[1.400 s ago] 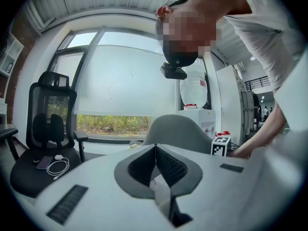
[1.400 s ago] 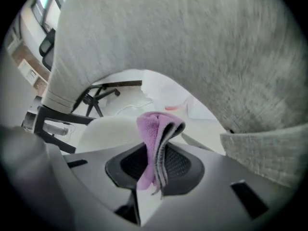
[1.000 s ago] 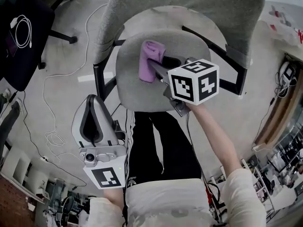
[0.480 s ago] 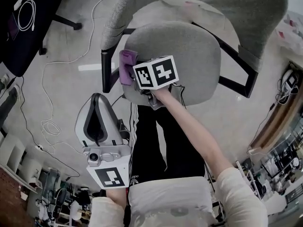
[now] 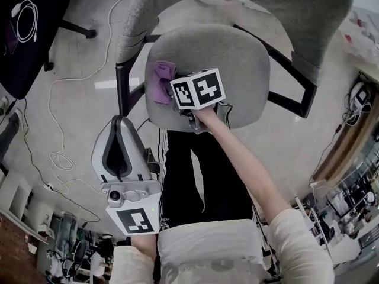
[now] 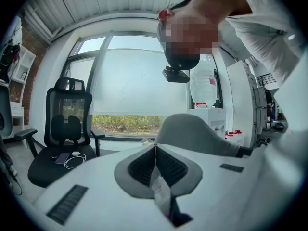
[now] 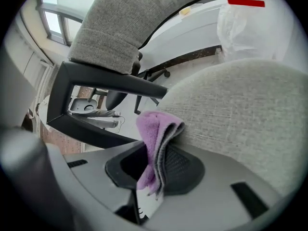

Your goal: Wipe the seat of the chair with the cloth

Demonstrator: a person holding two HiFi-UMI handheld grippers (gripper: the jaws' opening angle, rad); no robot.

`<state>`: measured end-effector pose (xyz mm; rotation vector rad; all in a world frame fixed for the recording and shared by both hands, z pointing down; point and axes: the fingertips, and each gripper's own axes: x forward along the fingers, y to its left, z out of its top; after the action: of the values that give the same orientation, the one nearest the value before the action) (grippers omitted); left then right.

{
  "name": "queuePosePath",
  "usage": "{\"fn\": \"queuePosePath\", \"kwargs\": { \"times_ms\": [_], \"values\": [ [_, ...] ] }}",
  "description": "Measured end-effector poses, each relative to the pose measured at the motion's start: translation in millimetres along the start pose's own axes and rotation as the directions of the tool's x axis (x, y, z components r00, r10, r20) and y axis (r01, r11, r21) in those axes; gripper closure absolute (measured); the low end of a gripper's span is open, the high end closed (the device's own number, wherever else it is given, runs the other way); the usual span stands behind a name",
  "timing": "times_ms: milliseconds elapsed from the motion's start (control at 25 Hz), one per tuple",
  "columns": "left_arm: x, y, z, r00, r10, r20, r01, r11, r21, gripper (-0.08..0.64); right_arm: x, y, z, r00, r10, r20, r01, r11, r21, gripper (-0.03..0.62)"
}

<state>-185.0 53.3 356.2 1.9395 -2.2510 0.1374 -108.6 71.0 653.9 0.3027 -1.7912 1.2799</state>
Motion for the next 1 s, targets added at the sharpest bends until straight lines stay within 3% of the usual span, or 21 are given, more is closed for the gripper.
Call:
{"fn": "queuePosePath", "kwargs": {
  "times_ms": [200,640,840,1000],
  "values": [
    [11,-16,5,0.999,-0.051,0.009,0.051,0.999,0.010,0.547,-24,-30,-8,1.000,-0.015,0.023,0.014,0.998,0.054,0.503],
    [32,-49,11,0.987,-0.160,0.012,0.159,0.987,0.027,0.547,-93,-112,-30,0.986,-0.156,0.057,0.151,0.985,0.079,0.503],
    [37,-64,12,0.980,-0.200,0.010,0.200,0.979,0.032,0.548,-124,-145,-38,0.967,-0.249,0.054,0.247,0.968,0.047,0.503],
    [42,-74,15,0.973,-0.229,0.012,0.229,0.973,0.038,0.546,-152,-176,-47,0.930,-0.366,0.023,0.365,0.931,0.022,0.503]
  ]
}}
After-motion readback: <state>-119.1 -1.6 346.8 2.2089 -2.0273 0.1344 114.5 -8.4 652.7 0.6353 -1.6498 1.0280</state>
